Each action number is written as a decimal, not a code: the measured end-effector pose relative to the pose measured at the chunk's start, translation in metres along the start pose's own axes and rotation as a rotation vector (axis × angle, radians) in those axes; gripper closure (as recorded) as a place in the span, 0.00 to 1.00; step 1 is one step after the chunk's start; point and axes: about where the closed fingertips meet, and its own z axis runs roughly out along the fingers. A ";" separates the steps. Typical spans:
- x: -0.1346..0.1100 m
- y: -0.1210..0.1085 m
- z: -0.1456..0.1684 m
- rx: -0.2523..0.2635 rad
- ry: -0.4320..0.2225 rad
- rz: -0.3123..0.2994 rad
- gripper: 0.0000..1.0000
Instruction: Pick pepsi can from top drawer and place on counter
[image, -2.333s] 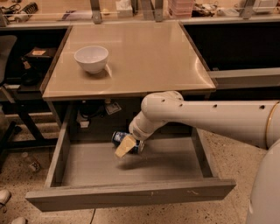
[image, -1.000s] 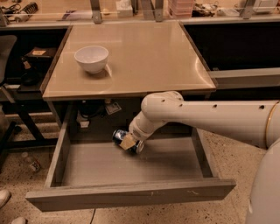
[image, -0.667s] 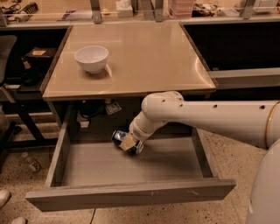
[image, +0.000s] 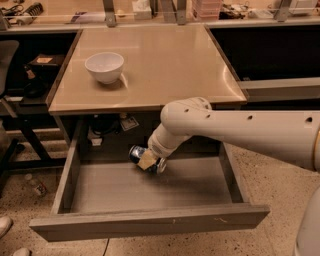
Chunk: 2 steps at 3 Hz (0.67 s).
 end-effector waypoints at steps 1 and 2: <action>0.003 0.000 -0.017 0.014 0.019 0.018 1.00; 0.009 -0.002 -0.039 0.025 0.042 0.035 1.00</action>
Offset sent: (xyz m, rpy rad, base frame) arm -0.0157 -0.0404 0.0517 -0.0686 0.0308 -0.0648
